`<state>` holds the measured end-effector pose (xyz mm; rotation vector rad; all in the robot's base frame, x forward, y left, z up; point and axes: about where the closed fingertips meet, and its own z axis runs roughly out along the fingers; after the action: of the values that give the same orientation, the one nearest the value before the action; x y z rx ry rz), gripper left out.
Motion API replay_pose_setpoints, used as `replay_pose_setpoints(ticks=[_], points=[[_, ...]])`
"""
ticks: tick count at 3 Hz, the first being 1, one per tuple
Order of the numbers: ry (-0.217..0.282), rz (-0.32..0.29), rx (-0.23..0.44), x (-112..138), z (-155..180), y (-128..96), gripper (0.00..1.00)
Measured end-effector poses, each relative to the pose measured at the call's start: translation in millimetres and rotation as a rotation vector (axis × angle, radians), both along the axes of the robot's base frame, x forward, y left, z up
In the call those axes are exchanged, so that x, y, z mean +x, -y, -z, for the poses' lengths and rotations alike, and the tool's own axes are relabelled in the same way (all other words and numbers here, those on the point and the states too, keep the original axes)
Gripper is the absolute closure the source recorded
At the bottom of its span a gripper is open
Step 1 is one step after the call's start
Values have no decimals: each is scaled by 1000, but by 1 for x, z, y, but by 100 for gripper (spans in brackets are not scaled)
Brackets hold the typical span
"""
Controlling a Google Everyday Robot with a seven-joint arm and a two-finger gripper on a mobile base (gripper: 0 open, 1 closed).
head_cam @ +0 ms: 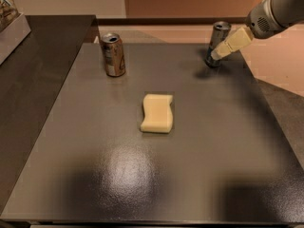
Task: Knock redbull can over
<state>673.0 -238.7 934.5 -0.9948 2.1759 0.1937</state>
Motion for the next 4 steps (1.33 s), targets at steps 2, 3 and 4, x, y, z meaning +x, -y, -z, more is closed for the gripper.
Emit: replay_pose_setpoints(ticks=[2,3,4], points=[[64,39,125,40,13,4,0],[95,36,189,56,18,2,0],[114,30,235,67,20,1,0]])
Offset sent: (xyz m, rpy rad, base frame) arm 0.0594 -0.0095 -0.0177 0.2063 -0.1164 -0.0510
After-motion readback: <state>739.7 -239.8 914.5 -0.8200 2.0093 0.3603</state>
